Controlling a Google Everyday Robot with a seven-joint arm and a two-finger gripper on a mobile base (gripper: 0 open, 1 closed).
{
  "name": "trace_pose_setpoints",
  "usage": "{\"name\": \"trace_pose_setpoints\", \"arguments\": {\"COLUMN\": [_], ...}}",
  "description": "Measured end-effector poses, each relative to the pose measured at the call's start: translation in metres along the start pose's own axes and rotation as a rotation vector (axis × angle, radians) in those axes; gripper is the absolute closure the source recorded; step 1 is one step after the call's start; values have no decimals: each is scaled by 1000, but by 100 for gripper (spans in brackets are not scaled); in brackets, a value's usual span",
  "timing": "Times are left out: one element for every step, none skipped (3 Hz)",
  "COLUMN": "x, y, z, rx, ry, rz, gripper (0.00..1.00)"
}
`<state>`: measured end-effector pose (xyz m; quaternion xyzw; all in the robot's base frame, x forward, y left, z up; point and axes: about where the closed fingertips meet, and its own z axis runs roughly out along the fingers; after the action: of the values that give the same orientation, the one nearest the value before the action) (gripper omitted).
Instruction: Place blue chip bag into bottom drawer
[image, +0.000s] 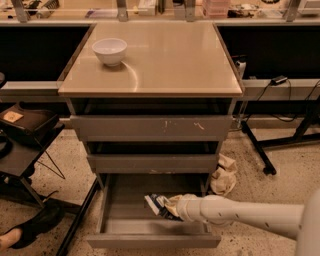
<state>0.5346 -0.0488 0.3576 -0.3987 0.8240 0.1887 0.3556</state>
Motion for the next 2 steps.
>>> {"name": "trace_pose_setpoints", "arguments": {"x": [16, 43], "y": [-28, -41], "z": [60, 112], "rx": [44, 37], "ry": [14, 78], "rz": [0, 23], "gripper": [100, 100]}}
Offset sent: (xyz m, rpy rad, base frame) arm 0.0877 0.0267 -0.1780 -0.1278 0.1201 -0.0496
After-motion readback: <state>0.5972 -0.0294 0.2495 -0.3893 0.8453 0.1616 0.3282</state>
